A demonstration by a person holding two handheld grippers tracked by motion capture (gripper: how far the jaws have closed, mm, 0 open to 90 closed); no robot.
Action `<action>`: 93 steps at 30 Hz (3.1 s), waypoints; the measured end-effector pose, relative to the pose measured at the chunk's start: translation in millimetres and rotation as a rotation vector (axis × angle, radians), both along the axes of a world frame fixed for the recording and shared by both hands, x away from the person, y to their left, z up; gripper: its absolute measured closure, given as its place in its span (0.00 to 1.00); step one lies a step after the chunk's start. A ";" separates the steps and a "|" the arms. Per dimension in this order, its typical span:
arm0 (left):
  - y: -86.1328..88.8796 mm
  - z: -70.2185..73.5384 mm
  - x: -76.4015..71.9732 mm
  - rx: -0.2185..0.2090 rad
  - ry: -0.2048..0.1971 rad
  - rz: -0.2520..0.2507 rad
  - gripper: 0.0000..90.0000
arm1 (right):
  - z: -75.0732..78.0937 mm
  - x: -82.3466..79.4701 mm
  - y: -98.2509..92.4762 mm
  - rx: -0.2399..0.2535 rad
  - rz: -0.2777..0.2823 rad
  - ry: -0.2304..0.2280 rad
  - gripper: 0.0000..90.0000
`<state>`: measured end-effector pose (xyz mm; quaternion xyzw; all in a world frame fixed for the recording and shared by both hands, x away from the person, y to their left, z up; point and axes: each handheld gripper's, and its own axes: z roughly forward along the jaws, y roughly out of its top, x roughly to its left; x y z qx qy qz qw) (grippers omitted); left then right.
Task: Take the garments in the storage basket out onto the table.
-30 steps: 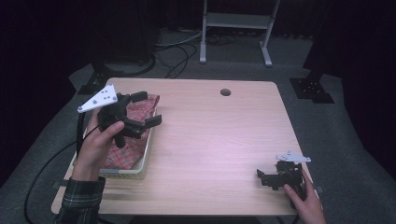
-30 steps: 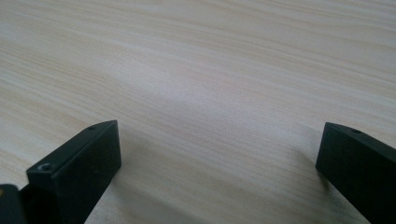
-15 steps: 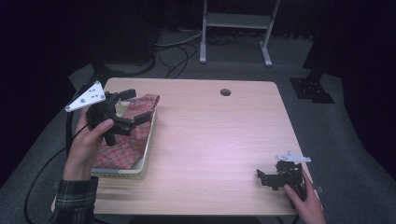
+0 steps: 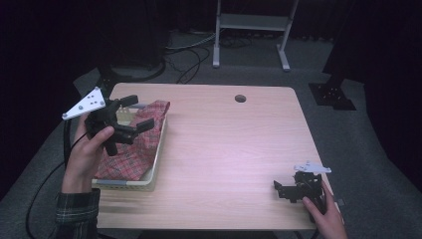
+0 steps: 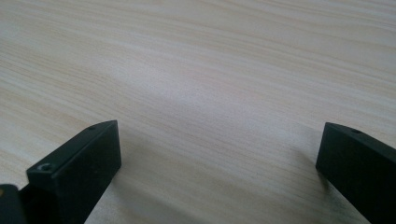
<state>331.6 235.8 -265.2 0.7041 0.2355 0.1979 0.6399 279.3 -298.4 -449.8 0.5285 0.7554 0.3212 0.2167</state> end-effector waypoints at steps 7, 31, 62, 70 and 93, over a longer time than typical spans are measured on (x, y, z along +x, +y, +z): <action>7.9 0.3 -0.7 0.002 -0.002 0.017 0.02 | 0.0 0.0 0.0 0.000 0.000 0.000 0.00; 39.3 -1.2 -2.1 0.041 -0.001 0.114 0.02 | 0.0 0.0 -0.1 -0.001 0.001 0.000 0.00; 59.6 -9.0 -0.3 0.182 0.065 0.228 0.02 | 0.0 0.0 -0.1 -0.001 0.001 0.000 0.00; 60.4 -12.5 2.2 0.220 0.097 0.242 0.02 | 0.0 0.0 -0.1 -0.001 0.001 0.000 0.00; 60.4 -27.1 12.8 0.287 0.163 0.262 0.02 | 0.0 0.0 -0.1 -0.001 0.001 0.000 0.00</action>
